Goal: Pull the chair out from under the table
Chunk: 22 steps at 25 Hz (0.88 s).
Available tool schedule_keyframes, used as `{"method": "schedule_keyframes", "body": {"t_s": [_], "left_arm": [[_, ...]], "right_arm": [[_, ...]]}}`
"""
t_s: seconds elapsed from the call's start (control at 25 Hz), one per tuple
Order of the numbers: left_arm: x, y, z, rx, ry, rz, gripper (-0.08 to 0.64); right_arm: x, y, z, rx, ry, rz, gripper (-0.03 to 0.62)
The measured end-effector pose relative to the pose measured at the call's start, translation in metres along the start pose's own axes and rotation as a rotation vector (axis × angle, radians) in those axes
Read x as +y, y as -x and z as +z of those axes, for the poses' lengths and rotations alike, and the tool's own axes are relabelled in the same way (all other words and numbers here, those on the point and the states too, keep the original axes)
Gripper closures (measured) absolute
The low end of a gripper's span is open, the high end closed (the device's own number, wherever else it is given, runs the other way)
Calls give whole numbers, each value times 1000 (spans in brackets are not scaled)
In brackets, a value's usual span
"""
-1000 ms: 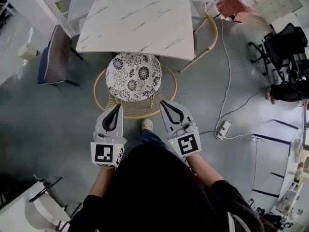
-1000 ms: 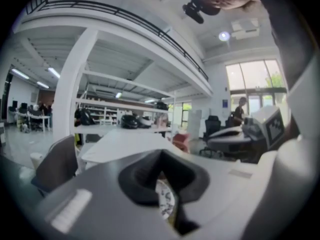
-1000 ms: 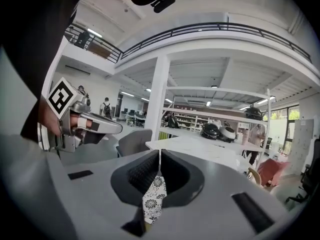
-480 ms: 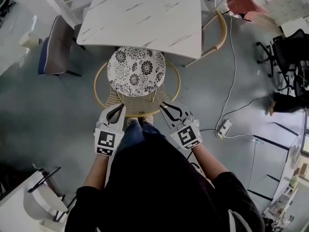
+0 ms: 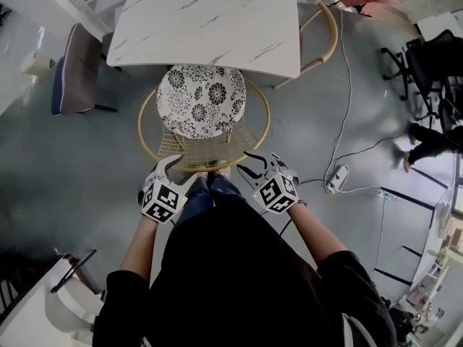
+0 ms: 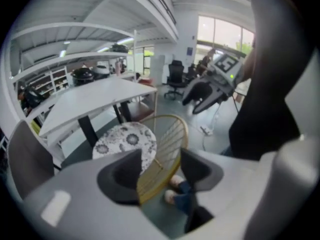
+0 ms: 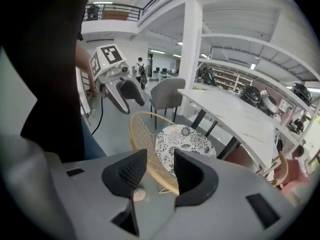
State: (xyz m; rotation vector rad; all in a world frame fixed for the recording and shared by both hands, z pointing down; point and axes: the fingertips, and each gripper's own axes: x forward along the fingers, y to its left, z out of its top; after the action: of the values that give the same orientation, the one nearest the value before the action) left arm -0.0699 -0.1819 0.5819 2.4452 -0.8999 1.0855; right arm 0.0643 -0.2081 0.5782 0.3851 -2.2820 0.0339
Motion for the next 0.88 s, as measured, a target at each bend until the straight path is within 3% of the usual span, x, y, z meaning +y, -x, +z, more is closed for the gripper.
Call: {"method": "schedule_keyframes", "body": {"t_s": [0.24,0.44,0.76,0.88], "left_arm": [[-17,-24,-41,202,-260,-58,299],[-13,-40,-60,290,-385,-56,301],[-2,-60,-84,413,-620,-41,311],[-1,-67,-89,436,-660,-51,321]], "right_arm": [[14,-29,-29,142,143,65,408],[17,-47,-47,234,239,96,399],[14,-68,-78,405,498,105,399],[11,-77,-87,458,586,103,399]]}}
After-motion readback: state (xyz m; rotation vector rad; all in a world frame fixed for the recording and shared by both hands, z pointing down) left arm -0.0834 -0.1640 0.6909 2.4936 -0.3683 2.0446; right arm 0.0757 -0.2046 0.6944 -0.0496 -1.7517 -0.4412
